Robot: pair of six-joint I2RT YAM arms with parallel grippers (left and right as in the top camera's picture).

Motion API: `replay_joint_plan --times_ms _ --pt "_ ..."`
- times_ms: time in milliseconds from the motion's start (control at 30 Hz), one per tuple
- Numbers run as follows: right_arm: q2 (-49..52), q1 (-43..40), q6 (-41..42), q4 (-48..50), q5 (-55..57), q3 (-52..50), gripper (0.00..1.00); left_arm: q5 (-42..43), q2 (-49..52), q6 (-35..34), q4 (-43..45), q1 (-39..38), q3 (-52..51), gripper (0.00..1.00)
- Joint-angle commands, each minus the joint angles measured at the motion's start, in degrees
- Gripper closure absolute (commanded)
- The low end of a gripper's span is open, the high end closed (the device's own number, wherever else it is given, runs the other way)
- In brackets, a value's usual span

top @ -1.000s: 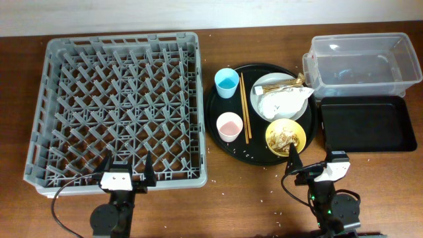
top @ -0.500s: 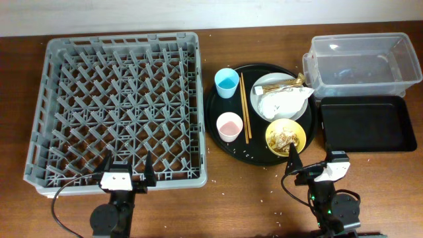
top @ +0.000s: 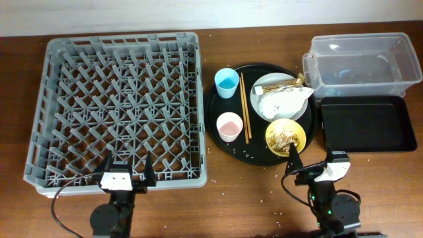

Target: Sort waste into correct bins and load items into the dishwasher rack

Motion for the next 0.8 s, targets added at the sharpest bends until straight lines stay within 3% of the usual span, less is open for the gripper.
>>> replay_joint_plan --times_ms 0,300,533,667,767 --pt "0.04 -0.15 -0.24 1.77 0.9 -0.52 0.01 0.0 -0.44 1.09 -0.24 0.35 -0.2 0.0" --pt "0.04 -0.15 -2.43 2.99 0.87 6.21 0.01 0.0 -0.44 1.09 -0.24 0.35 -0.2 0.0" --pt "1.97 -0.15 -2.43 -5.07 -0.02 19.47 0.02 0.0 -0.44 1.09 -0.24 0.35 -0.2 0.0" --pt "15.93 -0.15 -2.4 -8.11 -2.14 30.67 0.01 0.0 -0.44 1.09 -0.24 0.35 -0.2 0.0" --pt "37.13 -0.15 -2.4 -17.75 -5.35 48.09 0.01 0.0 -0.44 1.09 -0.24 0.35 -0.2 0.0"
